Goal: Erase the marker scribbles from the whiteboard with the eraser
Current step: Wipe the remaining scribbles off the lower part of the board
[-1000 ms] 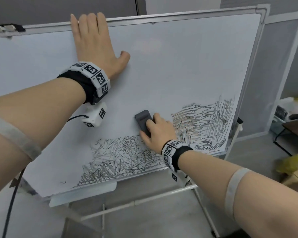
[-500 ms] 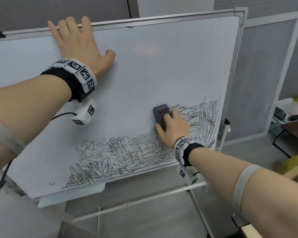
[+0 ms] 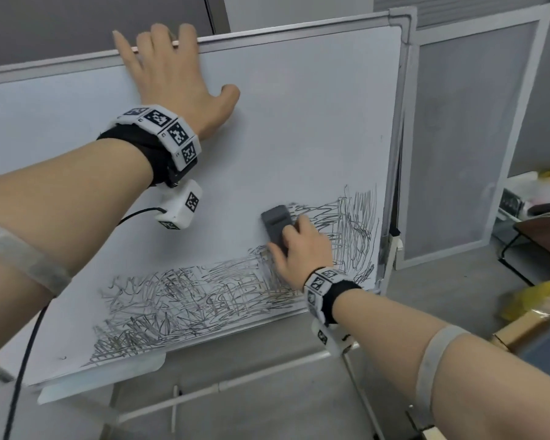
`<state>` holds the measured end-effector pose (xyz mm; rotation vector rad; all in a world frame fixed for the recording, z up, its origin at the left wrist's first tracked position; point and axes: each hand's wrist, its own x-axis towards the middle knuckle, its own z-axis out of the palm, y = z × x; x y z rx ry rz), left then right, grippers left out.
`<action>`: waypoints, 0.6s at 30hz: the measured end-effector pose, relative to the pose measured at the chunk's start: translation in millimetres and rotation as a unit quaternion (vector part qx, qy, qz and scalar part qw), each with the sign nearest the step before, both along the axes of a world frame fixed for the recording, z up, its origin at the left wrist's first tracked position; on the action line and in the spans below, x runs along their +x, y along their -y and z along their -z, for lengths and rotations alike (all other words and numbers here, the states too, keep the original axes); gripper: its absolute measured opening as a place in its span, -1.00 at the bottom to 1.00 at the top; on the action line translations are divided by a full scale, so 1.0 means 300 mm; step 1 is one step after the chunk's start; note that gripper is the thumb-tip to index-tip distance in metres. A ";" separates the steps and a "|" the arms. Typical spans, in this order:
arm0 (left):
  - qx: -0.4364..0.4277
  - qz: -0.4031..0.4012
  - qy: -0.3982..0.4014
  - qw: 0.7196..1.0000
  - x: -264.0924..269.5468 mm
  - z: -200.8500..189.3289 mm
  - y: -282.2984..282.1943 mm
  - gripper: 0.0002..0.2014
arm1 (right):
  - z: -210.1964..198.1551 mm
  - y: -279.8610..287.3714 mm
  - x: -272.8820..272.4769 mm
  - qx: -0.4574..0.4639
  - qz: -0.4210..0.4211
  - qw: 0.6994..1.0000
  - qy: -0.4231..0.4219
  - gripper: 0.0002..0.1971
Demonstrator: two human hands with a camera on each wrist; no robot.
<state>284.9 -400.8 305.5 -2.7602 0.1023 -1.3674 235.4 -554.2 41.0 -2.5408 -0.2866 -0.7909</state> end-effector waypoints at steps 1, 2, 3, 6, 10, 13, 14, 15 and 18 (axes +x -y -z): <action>-0.005 -0.004 0.004 1.000 0.004 -0.002 -0.001 -0.27 | 0.012 0.061 0.010 0.011 0.021 1.000 -0.006 -0.68; -0.010 -0.006 0.007 1.000 0.005 -0.003 -0.006 -0.28 | 0.021 0.117 0.018 0.022 0.043 0.999 -0.015 -0.67; -0.012 -0.008 0.009 1.000 0.008 -0.003 -0.006 -0.29 | 0.028 0.169 0.028 0.031 0.067 0.997 -0.024 -0.67; -0.016 -0.012 0.009 1.000 0.016 -0.004 0.003 -0.30 | 0.035 0.247 0.049 0.038 0.105 0.993 -0.025 -0.66; -0.019 -0.020 0.008 1.000 0.021 -0.001 0.025 -0.29 | -0.006 0.149 0.020 0.012 0.034 0.999 -0.033 -0.69; -0.013 -0.018 0.010 1.000 0.010 0.005 0.034 -0.29 | -0.054 0.009 -0.003 0.005 -0.032 0.999 -0.011 -0.69; -0.014 -0.018 0.012 1.000 0.004 0.006 0.035 -0.29 | -0.066 -0.026 -0.006 0.005 -0.041 0.999 0.001 -0.69; -0.014 -0.020 0.015 1.000 -0.001 0.005 0.034 -0.30 | -0.077 -0.049 -0.009 0.001 -0.047 0.999 0.012 -0.68; -0.011 -0.018 0.012 1.000 -0.007 0.003 0.023 -0.30 | -0.079 -0.045 -0.006 -0.012 -0.052 0.998 0.023 -0.70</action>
